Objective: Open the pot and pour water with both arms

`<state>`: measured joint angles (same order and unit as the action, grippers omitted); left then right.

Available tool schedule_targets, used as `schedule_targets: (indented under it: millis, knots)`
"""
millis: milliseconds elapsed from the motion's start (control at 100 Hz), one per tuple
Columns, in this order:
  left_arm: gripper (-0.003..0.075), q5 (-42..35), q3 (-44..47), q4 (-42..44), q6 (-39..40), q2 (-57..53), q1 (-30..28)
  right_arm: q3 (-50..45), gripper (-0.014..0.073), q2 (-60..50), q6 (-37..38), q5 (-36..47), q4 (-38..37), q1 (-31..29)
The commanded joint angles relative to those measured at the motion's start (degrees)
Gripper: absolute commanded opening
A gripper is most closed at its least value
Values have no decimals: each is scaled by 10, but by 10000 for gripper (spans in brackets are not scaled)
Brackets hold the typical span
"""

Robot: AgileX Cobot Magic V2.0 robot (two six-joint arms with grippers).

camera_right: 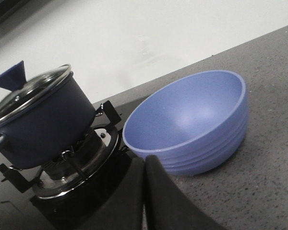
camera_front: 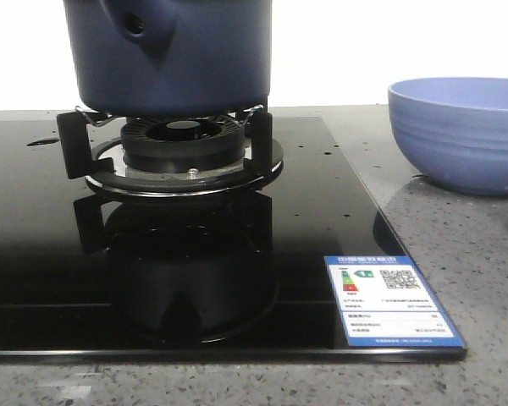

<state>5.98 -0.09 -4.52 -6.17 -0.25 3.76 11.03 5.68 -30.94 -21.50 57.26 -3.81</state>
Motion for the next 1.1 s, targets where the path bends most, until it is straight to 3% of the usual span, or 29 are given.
schedule_targets:
  millis: [0,80,200,390,580,610,700,1090]
  knots:
    - [-20,-39,19,-4,6,-16,3,16,-62,6,-12,51,-14,-5]
    - [-20,-39,19,-4,6,-16,3,17,-62,7,-11,66,-103,-5]
    - [-20,-39,19,-4,6,-16,3,14,-62,8,55,75,-360,-5]
    - [-20,-39,19,-4,6,-16,3,-43,-62,5,175,199,-562,-5]
    - [-20,-39,19,-4,6,-16,3,-131,-62,-32,248,215,-576,-5]
    - [-20,-39,19,-4,6,-16,3,-129,-62,-47,253,174,-578,-5]
    - [-20,-39,19,-4,6,-16,3,-130,-62,-75,253,142,-597,-5]
    - [-20,-39,19,-4,6,-15,3,-130,-62,-73,252,146,-603,-5]
